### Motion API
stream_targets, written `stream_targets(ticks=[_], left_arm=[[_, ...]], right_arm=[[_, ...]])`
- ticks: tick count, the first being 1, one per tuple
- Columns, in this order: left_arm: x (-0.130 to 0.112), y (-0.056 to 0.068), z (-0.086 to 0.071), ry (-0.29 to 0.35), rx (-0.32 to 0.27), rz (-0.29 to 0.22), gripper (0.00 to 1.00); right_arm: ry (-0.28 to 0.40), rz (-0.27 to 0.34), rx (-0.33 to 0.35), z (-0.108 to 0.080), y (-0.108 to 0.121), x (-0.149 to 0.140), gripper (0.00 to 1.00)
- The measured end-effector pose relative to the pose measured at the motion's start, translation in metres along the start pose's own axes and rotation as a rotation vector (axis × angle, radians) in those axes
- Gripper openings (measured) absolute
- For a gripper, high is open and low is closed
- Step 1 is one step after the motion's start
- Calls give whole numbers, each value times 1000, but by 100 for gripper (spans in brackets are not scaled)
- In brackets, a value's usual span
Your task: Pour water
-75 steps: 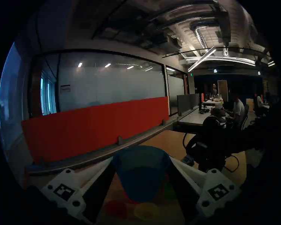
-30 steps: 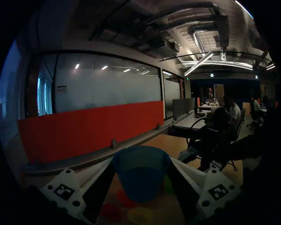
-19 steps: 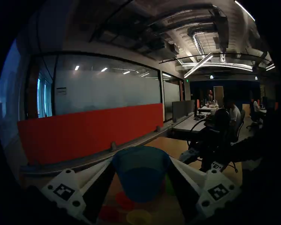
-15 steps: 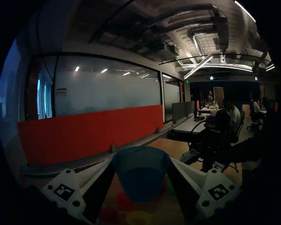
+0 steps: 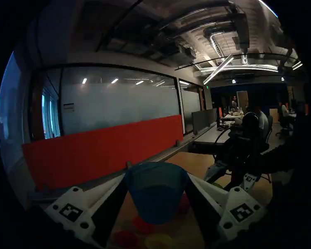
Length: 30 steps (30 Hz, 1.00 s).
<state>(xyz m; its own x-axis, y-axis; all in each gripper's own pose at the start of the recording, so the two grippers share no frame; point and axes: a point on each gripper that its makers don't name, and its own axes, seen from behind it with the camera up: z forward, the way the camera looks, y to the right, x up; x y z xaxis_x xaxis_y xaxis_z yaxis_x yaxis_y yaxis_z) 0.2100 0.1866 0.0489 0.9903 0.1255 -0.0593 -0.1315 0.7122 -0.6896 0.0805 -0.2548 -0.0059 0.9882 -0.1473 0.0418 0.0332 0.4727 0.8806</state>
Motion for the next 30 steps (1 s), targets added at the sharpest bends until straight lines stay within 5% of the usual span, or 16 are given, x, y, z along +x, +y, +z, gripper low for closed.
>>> stream_targets(ticks=[30], left_arm=[[3, 1, -5, 6, -9, 56, 88]], right_arm=[[4, 1, 39, 5, -8, 2, 92]])
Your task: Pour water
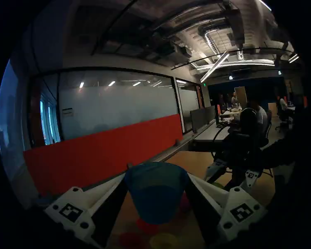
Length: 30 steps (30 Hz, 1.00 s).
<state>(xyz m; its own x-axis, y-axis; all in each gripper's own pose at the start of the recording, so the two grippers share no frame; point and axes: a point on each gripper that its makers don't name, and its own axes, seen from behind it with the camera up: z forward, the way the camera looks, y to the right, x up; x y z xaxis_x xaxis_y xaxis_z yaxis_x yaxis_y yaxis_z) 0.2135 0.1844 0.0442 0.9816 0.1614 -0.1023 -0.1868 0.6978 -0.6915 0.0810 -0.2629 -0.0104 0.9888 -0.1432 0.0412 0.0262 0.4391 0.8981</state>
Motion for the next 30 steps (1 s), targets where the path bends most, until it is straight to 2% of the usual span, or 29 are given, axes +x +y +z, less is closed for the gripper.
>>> stream_targets(ticks=[12, 30], left_arm=[[11, 6, 1, 0, -2, 139, 88], [40, 15, 9, 5, 50, 473, 87]], right_arm=[[-2, 1, 6, 2, -2, 0, 92], [3, 8, 18, 1, -5, -3, 91]])
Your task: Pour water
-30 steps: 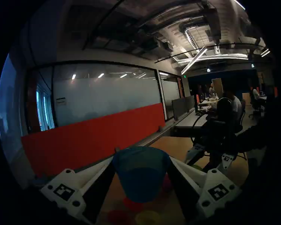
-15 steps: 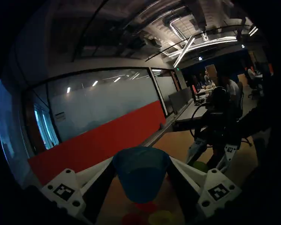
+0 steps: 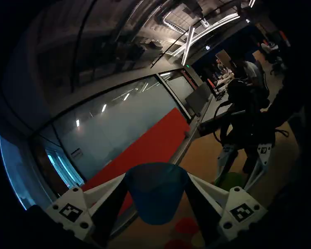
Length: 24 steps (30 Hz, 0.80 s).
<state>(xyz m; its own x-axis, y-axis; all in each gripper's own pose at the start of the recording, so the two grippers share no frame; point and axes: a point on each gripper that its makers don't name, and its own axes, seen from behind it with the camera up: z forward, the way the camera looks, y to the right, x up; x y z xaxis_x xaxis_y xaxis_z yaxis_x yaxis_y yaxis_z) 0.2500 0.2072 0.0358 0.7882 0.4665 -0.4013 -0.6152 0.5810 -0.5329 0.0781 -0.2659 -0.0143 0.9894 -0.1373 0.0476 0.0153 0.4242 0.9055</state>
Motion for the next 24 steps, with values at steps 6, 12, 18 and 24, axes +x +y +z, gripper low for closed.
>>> stream_targets(ticks=[6, 12, 18, 24], left_arm=[[12, -3, -1, 6, 16, 88, 88], [22, -4, 0, 8, 27, 166, 88], [25, -3, 3, 5, 35, 232, 88], [26, -2, 5, 0, 30, 273, 88]], right_arm=[[1, 2, 10, 1, -3, 0, 91], [5, 0, 16, 1, -5, 1, 91], [8, -1, 21, 0, -7, 1, 91], [10, 1, 28, 0, -9, 1, 91]])
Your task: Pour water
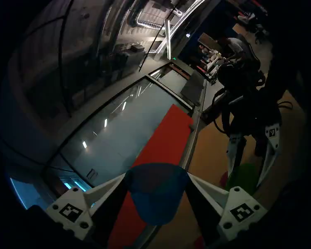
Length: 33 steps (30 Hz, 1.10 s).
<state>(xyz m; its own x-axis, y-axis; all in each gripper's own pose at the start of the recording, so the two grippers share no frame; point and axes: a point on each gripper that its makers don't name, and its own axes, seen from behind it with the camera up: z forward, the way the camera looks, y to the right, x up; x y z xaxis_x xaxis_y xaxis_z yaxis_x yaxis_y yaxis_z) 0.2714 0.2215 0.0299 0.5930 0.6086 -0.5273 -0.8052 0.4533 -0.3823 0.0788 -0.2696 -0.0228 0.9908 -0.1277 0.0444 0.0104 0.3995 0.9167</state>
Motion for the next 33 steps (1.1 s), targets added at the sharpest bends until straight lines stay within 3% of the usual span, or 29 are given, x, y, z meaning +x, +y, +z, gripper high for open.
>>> stream_targets(ticks=[20, 33], left_arm=[[10, -4, 5, 12, 8, 129, 88], [12, -9, 7, 14, 19, 174, 88]], right_arm=[[5, 5, 11, 5, -2, -2, 91], [4, 5, 12, 6, -2, -1, 91]])
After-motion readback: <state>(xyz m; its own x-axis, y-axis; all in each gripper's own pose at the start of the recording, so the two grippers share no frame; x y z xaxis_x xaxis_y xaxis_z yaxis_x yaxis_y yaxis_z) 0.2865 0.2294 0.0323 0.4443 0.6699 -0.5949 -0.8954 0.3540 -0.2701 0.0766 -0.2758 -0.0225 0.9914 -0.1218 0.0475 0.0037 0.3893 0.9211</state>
